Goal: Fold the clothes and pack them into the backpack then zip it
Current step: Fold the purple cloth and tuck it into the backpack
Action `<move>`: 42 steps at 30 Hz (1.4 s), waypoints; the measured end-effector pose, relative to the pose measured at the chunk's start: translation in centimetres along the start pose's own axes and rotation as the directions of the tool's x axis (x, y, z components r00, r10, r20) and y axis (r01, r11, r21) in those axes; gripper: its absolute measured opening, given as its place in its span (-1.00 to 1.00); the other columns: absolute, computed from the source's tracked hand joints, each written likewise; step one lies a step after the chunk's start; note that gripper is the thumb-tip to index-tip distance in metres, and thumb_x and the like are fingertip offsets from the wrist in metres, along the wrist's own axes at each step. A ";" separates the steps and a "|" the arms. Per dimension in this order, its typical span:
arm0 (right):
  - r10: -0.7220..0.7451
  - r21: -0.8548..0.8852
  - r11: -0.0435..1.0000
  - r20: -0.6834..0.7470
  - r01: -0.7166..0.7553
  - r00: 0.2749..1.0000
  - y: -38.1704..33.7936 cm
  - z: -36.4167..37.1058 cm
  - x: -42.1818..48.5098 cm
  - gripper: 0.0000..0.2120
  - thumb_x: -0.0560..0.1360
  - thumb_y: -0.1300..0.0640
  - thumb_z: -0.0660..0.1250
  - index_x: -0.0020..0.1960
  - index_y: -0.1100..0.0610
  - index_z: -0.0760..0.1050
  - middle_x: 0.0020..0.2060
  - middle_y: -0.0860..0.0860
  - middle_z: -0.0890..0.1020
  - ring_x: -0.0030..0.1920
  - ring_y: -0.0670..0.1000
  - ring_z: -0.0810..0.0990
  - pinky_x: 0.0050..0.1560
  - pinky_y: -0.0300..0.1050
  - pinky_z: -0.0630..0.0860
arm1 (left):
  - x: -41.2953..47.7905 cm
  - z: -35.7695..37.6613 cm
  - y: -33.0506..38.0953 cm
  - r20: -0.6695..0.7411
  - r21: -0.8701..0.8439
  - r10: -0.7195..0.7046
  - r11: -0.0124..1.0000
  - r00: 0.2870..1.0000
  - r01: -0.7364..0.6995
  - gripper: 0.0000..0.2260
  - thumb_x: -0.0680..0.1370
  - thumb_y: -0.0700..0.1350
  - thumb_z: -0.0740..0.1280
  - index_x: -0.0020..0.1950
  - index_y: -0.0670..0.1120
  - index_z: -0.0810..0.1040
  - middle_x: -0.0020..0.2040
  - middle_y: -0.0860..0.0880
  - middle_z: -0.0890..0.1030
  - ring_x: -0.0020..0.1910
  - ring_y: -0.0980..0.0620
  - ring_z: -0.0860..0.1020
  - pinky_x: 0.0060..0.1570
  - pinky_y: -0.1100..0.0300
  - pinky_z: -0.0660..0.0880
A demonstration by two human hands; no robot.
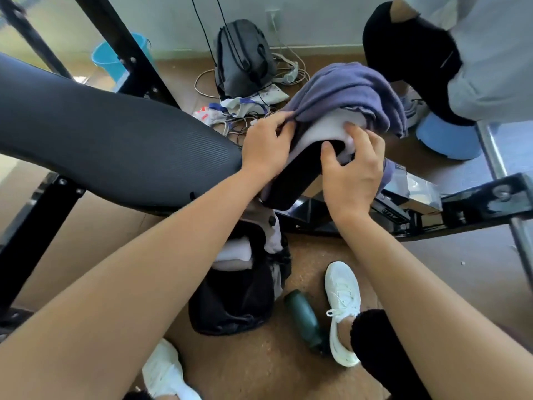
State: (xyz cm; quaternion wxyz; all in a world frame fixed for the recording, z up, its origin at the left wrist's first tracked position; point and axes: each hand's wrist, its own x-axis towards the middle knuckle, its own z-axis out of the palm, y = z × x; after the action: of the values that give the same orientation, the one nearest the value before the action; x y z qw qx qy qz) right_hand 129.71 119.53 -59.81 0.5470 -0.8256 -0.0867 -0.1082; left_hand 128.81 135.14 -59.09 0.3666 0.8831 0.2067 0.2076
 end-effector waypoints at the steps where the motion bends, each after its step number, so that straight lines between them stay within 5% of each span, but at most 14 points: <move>1: 0.007 0.009 1.000 0.002 -0.008 1.000 -0.1 0.0 0.0 -0.61 0.55 0.04 0.41 0.36 0.05 0.53 0.22 -0.09 0.44 0.13 -0.21 0.36 0.02 -0.62 0.21 | 0.3 -0.1 0.0 -0.032 0.007 -0.017 1.000 0.999 0.017 -0.71 0.62 -0.02 0.23 0.22 -0.04 0.67 0.07 -0.05 0.71 0.09 -0.10 0.63 0.08 0.01 0.52; 6: 0.027 0.014 1.000 0.031 -0.027 0.999 -0.2 -0.2 0.0 -0.57 0.54 0.03 0.42 0.38 0.05 0.52 0.27 -0.02 0.47 0.23 -0.07 0.46 0.16 -0.36 0.26 | 0.6 -1.2 0.2 -0.180 -0.253 -0.244 0.948 0.953 0.195 -0.70 0.67 -0.11 0.14 0.11 -0.22 0.62 -0.08 -0.04 0.61 -0.12 0.08 0.49 -0.04 0.11 0.42; 11: 0.060 0.086 0.994 0.041 -0.064 0.997 -0.7 -0.9 0.1 -0.46 0.53 -0.09 0.42 0.45 0.05 0.46 0.28 -0.03 0.47 0.25 -0.07 0.46 0.23 -0.29 0.32 | -0.7 -4.4 -0.3 -0.127 -0.666 -0.606 0.638 0.785 0.386 -0.79 0.68 -0.06 0.20 0.05 -0.05 0.62 0.04 -0.04 0.68 0.05 -0.03 0.63 0.19 0.03 0.58; 15: 0.015 0.045 0.999 -0.017 -0.014 1.000 -0.7 -0.8 0.4 -0.38 0.49 -0.10 0.46 0.48 0.04 0.42 0.30 0.01 0.47 0.26 -0.05 0.41 0.24 -0.28 0.29 | -3.3 -7.0 -0.7 -0.043 -0.769 -0.564 0.546 0.825 0.333 -0.74 0.65 0.03 0.33 0.02 -0.15 0.65 -0.04 -0.10 0.70 -0.06 0.00 0.67 -0.03 0.13 0.63; 19: -0.176 -0.097 0.980 -0.029 0.172 0.984 -1.1 -0.3 -0.4 -0.24 0.40 -0.09 0.51 0.53 0.05 0.36 0.37 0.10 0.41 0.31 0.12 0.36 0.33 0.07 0.41 | -6.2 -9.8 -0.2 0.112 -0.857 -0.430 0.414 0.896 0.306 -0.51 0.58 0.02 0.41 0.35 -0.33 0.53 0.27 -0.29 0.62 0.23 -0.19 0.63 0.21 -0.06 0.59; 23: -0.477 -0.153 0.837 0.265 0.525 0.838 -2.3 -0.1 -1.9 -0.14 0.33 -0.10 0.52 0.57 -0.09 0.29 0.52 0.06 0.29 0.47 0.19 0.23 0.45 0.13 0.18 | -8.9 -12.1 1.1 0.239 -0.815 -0.286 0.460 0.928 0.352 -0.47 0.58 -0.02 0.37 0.41 -0.36 0.42 0.17 -0.28 0.57 0.17 -0.17 0.59 0.22 -0.04 0.55; 25: -0.559 -0.080 0.778 0.368 0.624 0.744 -2.7 0.6 -3.4 -0.33 0.37 -0.09 0.47 0.47 -0.12 0.45 0.48 -0.03 0.40 0.45 0.17 0.27 0.38 0.11 0.14 | -10.0 -13.0 1.7 0.283 -0.814 -0.207 0.465 0.936 0.349 -0.52 0.64 -0.03 0.29 0.37 -0.40 0.43 0.15 -0.30 0.57 0.14 -0.18 0.59 0.15 0.00 0.59; 27: -0.614 0.038 0.764 0.349 0.644 0.708 -3.2 1.2 -4.8 -0.66 0.47 -0.02 0.43 0.25 -0.08 0.63 0.26 -0.14 0.60 0.36 0.11 0.39 0.27 0.12 0.19 | -11.0 -13.9 1.9 0.299 -0.810 -0.180 0.471 0.937 0.349 -0.72 0.66 -0.05 0.26 0.05 -0.26 0.61 -0.05 -0.22 0.63 -0.03 -0.10 0.64 0.01 0.06 0.62; 29: -0.614 0.181 0.781 0.394 0.598 0.684 -3.6 1.2 -6.0 -0.79 0.49 0.12 0.39 0.10 -0.01 0.67 -0.01 -0.20 0.66 0.17 0.05 0.52 0.17 0.14 0.29 | -12.2 -14.9 1.8 0.295 -0.804 -0.153 0.494 0.943 0.331 -0.83 0.63 -0.07 0.30 -0.10 -0.12 0.56 -0.15 -0.13 0.60 -0.13 -0.04 0.63 -0.04 0.10 0.61; 31: -0.543 0.335 0.840 0.536 0.427 0.647 -4.1 0.9 -6.9 -0.76 0.41 0.24 0.33 0.04 0.12 0.66 -0.17 -0.10 0.65 -0.05 0.06 0.58 0.03 0.14 0.47 | -13.8 -15.7 1.0 0.259 -0.781 -0.147 0.549 0.955 0.297 -0.83 0.54 -0.12 0.39 0.03 -0.18 0.50 -0.10 -0.15 0.60 -0.10 -0.05 0.62 -0.05 0.11 0.61; 35: -0.373 0.359 0.924 0.759 0.135 0.533 -5.0 0.5 -8.7 -0.81 0.46 0.21 0.22 -0.09 0.32 0.53 -0.23 0.24 0.57 -0.22 0.08 0.48 -0.15 0.07 0.48 | -18.3 -16.4 -1.4 0.153 -0.624 -0.203 0.739 0.967 0.254 -0.57 0.42 -0.27 0.45 0.27 -0.19 0.47 0.09 -0.06 0.62 0.08 0.07 0.61 0.06 0.23 0.55; 37: -0.280 0.293 0.955 0.848 0.042 0.450 -5.5 0.5 -9.7 -0.75 0.46 0.16 0.20 -0.03 0.31 0.56 -0.19 0.23 0.62 -0.19 -0.01 0.48 -0.15 -0.02 0.44 | -20.7 -16.2 -2.6 0.096 -0.531 -0.208 0.817 0.973 0.227 -0.53 0.42 -0.24 0.49 0.32 -0.08 0.51 0.20 0.01 0.61 0.20 0.11 0.58 0.18 0.25 0.50; 39: -0.217 0.228 0.974 0.906 0.013 0.363 -5.7 0.3 -11.0 -0.78 0.44 0.14 0.27 -0.01 0.19 0.62 -0.23 0.08 0.64 -0.19 -0.07 0.51 -0.15 -0.04 0.45 | -23.0 -16.1 -3.6 0.046 -0.466 -0.224 0.857 0.974 0.219 -0.61 0.50 -0.23 0.50 0.30 -0.04 0.57 0.20 0.06 0.64 0.22 0.11 0.59 0.22 0.22 0.51; 42: -0.218 0.184 0.974 0.918 0.131 0.330 -5.9 -0.4 -13.2 -0.87 0.40 0.01 0.48 -0.14 0.05 0.62 -0.28 -0.03 0.67 -0.23 -0.10 0.57 -0.12 0.00 0.54 | -26.2 -16.3 -4.8 0.023 -0.349 -0.225 0.911 0.974 0.219 -0.85 0.58 -0.16 0.44 0.14 -0.09 0.68 0.03 0.02 0.72 0.05 0.08 0.65 0.09 0.05 0.58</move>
State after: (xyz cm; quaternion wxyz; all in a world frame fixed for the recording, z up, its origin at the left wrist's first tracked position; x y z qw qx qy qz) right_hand 115.44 121.09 -58.09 0.4164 -0.7039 -0.4741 0.3262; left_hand 97.69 133.82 -57.73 0.5370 0.7727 0.2686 0.2059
